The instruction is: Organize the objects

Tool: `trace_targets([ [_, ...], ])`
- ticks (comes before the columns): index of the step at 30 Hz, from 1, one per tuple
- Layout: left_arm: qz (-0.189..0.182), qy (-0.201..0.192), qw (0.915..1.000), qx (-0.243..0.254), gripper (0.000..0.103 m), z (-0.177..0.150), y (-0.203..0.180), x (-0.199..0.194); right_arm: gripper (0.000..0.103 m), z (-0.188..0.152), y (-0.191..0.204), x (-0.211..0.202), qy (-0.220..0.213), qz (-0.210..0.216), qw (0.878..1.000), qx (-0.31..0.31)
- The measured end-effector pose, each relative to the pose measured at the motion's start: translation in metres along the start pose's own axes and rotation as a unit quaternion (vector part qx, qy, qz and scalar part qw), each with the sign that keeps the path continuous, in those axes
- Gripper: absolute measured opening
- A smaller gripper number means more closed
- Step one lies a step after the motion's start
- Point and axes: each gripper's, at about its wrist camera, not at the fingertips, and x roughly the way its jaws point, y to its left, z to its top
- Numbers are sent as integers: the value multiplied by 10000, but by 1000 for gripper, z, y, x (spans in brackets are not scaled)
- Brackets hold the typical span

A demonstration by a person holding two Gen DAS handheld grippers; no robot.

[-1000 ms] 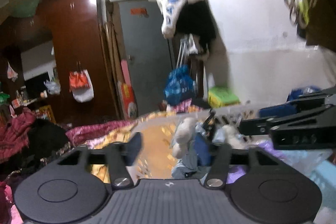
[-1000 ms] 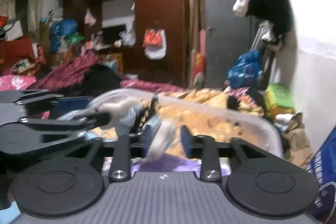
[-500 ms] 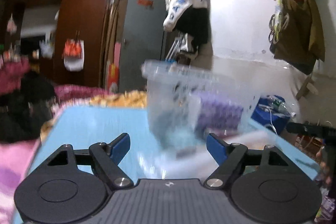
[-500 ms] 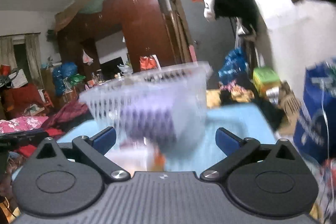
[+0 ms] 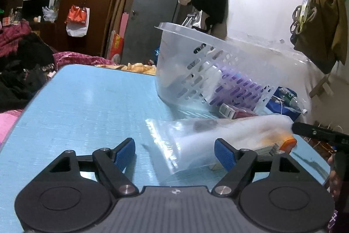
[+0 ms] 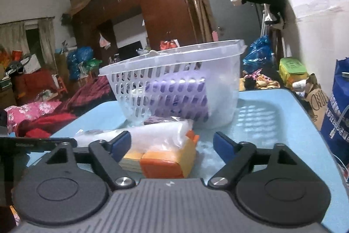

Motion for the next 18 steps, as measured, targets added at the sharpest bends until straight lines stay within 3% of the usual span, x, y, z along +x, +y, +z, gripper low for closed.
trace_targets([
  [7, -259, 94, 9991, -315, 80, 3, -4, 8, 64, -11, 6, 0, 167, 191, 9997, -52],
  [9, -303, 91, 9987, -409, 64, 3, -3, 9, 55, -15, 11, -2, 198, 100, 9996, -158],
  [11, -449, 115, 9976, -520, 55, 3, -1, 11, 45, -19, 13, -6, 180, 58, 9997, -171],
  [13, -550, 98, 9970, -541, 50, 2, 0, 12, 36, -21, 12, -9, 158, 21, 9996, -229],
  [18, -506, -75, 9984, -254, 36, 1, -12, 8, 28, -25, 19, -13, 97, -151, 9983, -553],
])
